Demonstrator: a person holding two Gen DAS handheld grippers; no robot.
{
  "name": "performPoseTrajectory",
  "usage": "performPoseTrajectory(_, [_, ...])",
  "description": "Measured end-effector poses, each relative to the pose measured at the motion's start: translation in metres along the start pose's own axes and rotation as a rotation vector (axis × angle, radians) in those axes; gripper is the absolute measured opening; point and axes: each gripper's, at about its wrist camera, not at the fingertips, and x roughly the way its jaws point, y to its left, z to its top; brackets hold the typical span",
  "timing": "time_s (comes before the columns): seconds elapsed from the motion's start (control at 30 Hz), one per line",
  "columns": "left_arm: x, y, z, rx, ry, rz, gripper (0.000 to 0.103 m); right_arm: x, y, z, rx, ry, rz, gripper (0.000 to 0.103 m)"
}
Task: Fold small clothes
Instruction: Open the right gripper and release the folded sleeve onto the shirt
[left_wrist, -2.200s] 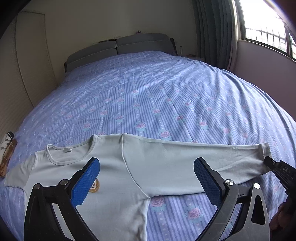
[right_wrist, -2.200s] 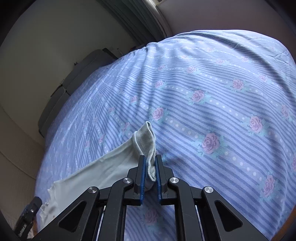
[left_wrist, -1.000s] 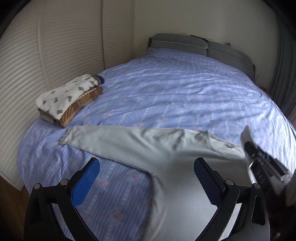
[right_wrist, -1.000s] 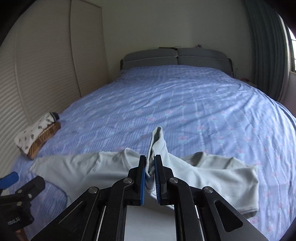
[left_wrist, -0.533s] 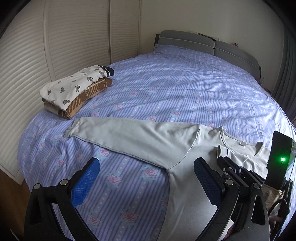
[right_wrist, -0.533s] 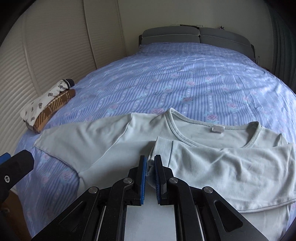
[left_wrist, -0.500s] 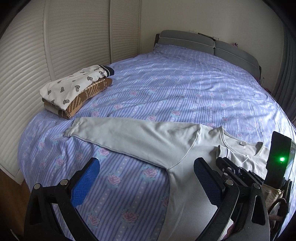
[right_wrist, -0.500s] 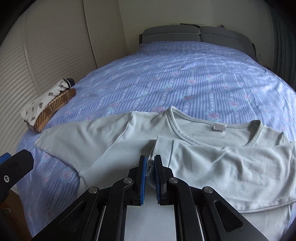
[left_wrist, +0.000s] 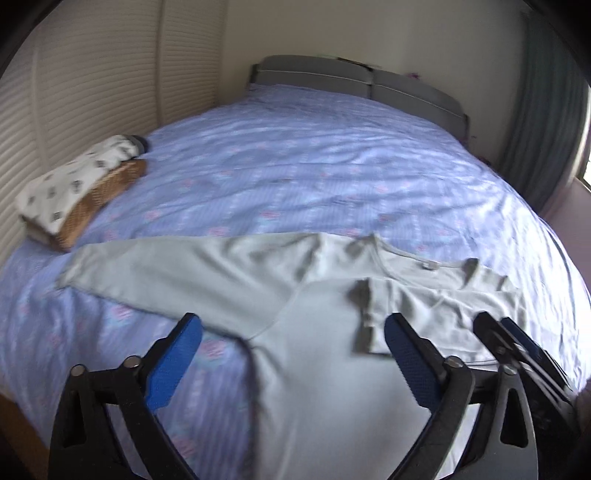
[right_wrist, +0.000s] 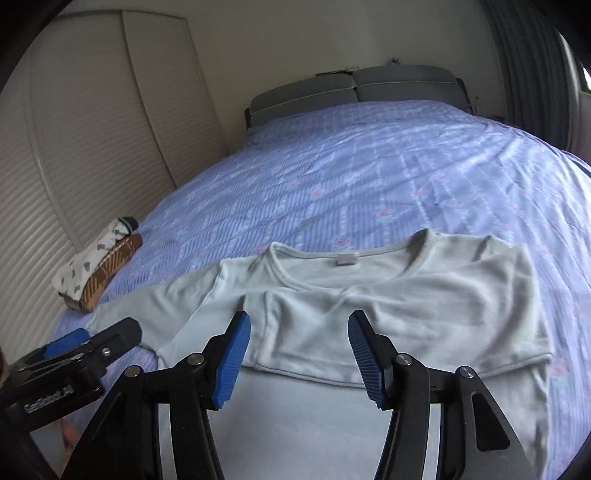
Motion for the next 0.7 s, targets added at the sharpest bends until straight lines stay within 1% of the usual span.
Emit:
performPoseTrajectory(0.03, [0.008,-0.006,0.003,0.020,0.011,-0.021,0.080,-0.007,-0.008,0.000,0.018,-0.013,-0.021,0.056])
performPoseTrajectory(0.07, [0.016,-0.012,0.007,0.037,0.027,-0.039,0.075,-0.014,-0.016,0.001,0.036,-0.023,-0.044,0.056])
performPoseTrajectory(0.1, [0.023,-0.017,0.009,0.049,0.041,-0.057,0.065,-0.019,-0.023,0.000,0.052,-0.031,-0.062,0.056])
performPoseTrajectory(0.13, [0.031,-0.022,0.012,0.063,0.053,-0.077,0.053,-0.022,-0.030,0.000,0.068,-0.038,-0.082,0.056])
performPoseTrajectory(0.2, [0.049,-0.033,0.015,0.099,0.093,-0.111,0.043,-0.023,-0.038,0.000,0.088,-0.037,-0.108,0.056])
performPoseTrajectory(0.33, [0.070,-0.045,0.013,0.144,0.159,-0.168,0.043,-0.021,-0.047,0.000,0.097,-0.042,-0.128,0.056])
performPoseTrajectory(0.47, [0.086,-0.049,0.007,0.148,0.202,-0.174,0.043,-0.019,-0.053,-0.005,0.122,-0.045,-0.115,0.056])
performPoseTrajectory(0.53, [0.089,-0.049,0.005,0.148,0.194,-0.182,0.034,-0.019,-0.055,-0.008,0.128,-0.043,-0.112,0.056])
performPoseTrajectory(0.57, [0.090,-0.049,0.004,0.151,0.187,-0.195,0.032,-0.018,-0.056,-0.010,0.131,-0.041,-0.110,0.056])
performPoseTrajectory(0.6, [0.091,-0.050,0.004,0.153,0.185,-0.206,0.026,-0.017,-0.057,-0.010,0.135,-0.039,-0.109,0.056])
performPoseTrajectory(0.63, [0.092,-0.050,0.004,0.152,0.185,-0.224,0.016,-0.018,-0.060,-0.013,0.138,-0.037,-0.109,0.056])
performPoseTrajectory(0.7, [0.092,-0.050,0.006,0.147,0.181,-0.229,0.010,-0.018,-0.063,-0.013,0.152,-0.034,-0.107,0.056])
